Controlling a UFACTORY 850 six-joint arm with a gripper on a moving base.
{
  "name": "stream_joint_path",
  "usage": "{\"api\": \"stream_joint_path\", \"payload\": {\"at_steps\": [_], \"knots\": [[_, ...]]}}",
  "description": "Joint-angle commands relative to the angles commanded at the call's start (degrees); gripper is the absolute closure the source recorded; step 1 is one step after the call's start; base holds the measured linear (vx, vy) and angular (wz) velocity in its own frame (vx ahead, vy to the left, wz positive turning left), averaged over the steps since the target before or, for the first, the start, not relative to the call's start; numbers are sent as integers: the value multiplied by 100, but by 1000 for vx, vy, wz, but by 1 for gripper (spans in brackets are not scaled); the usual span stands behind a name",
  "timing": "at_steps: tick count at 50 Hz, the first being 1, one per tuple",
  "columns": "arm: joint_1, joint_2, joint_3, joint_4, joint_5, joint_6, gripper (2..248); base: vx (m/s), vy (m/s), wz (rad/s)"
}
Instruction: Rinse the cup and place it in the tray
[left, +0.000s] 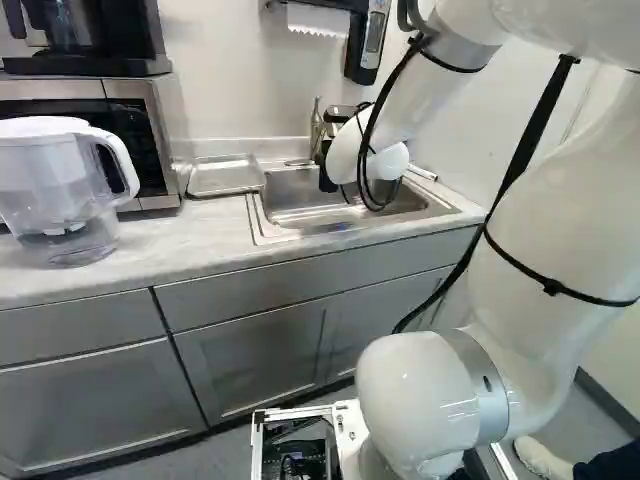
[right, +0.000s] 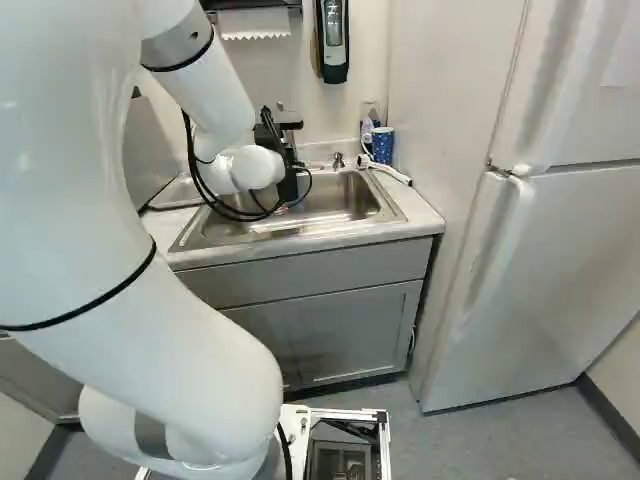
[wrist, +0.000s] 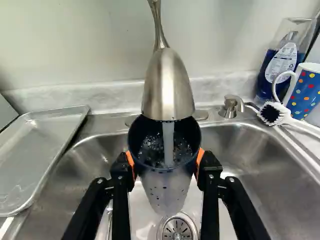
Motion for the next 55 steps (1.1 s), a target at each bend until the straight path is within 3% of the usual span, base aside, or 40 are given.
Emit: {"api": "stream_joint_path", "payload": {"at_steps": [55], "knots": [[18, -2, -2, 0, 0, 0, 124, 0, 0, 0]]}}
